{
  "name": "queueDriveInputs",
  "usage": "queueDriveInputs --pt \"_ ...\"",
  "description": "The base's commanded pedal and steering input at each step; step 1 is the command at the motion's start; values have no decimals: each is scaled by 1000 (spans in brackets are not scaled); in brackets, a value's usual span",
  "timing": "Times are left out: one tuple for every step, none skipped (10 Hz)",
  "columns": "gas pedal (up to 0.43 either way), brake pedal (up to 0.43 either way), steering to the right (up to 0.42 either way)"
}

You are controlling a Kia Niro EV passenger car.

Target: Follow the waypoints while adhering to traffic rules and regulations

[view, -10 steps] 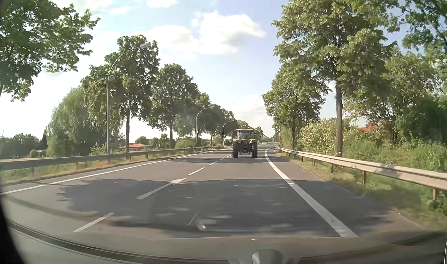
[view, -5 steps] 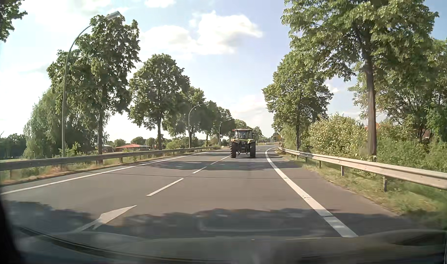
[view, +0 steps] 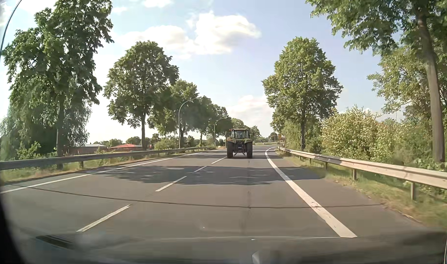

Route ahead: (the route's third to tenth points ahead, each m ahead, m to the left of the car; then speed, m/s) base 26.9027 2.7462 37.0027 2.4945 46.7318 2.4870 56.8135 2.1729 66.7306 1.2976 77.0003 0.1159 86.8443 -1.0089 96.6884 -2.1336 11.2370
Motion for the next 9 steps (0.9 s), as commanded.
queueDriveInputs --pt "157 6 10" --pt "157 6 10" --pt "157 6 11" --pt "157 6 10" --pt "157 6 11" --pt "157 6 10" --pt "157 6 10" --pt "169 6 10" --pt "169 6 10"
